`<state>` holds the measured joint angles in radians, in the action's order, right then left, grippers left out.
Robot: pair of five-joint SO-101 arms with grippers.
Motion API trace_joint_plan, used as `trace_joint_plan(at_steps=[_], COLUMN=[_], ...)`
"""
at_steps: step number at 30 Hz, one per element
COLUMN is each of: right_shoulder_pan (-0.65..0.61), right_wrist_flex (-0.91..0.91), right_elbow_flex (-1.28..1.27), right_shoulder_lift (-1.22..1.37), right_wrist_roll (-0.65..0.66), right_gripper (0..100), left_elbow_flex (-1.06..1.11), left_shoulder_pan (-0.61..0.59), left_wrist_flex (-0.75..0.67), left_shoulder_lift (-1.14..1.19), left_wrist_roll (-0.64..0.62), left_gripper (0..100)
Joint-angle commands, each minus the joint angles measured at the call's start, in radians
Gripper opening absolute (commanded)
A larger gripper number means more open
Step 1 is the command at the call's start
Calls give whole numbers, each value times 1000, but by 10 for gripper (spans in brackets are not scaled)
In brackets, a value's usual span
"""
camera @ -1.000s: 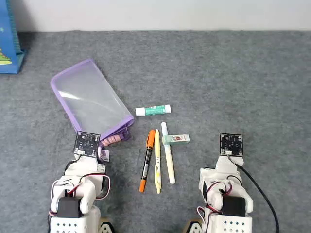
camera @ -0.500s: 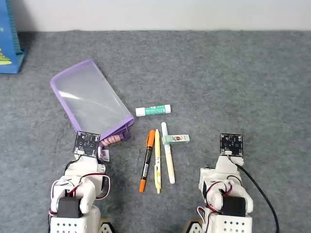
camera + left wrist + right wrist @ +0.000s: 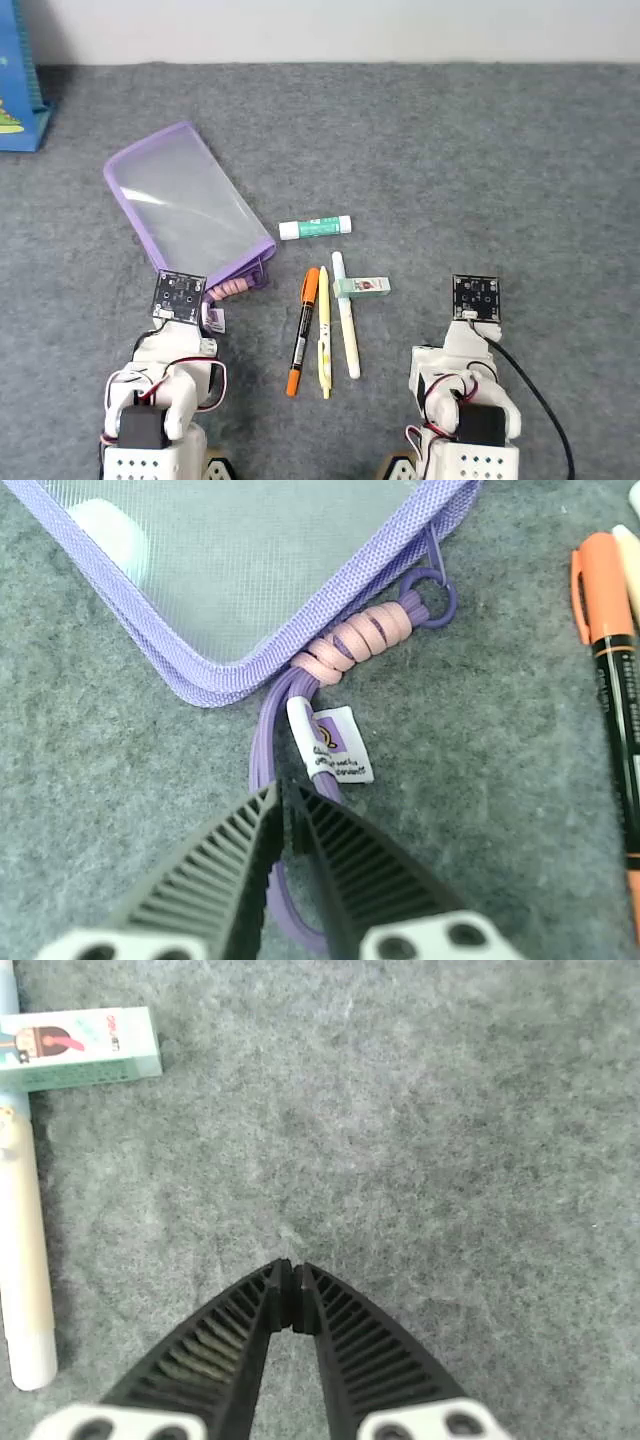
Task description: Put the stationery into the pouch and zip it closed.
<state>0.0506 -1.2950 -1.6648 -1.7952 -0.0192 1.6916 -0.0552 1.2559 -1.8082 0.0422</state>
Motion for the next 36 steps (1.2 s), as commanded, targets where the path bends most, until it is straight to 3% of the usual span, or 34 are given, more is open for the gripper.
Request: trace_joint_plan(at_steps=[1, 29, 36], right_shoulder_pan=[2, -30, -36], right_wrist_flex=[-2, -1, -8], right_elbow_flex=[-18, -11, 124], right_shoulder_lift=[1, 1, -1], right_wrist_roll=[-5, -3, -2], right_gripper=[9, 9, 11], left_elbow_flex=[-10, -10, -10], left_shoulder_pan=[-5, -5, -5], left_wrist_flex=[3, 3, 3], left_shoulder_lift=[-9, -9, -9], left_wrist_roll=[6, 6, 6], left_gripper=[15, 15, 15])
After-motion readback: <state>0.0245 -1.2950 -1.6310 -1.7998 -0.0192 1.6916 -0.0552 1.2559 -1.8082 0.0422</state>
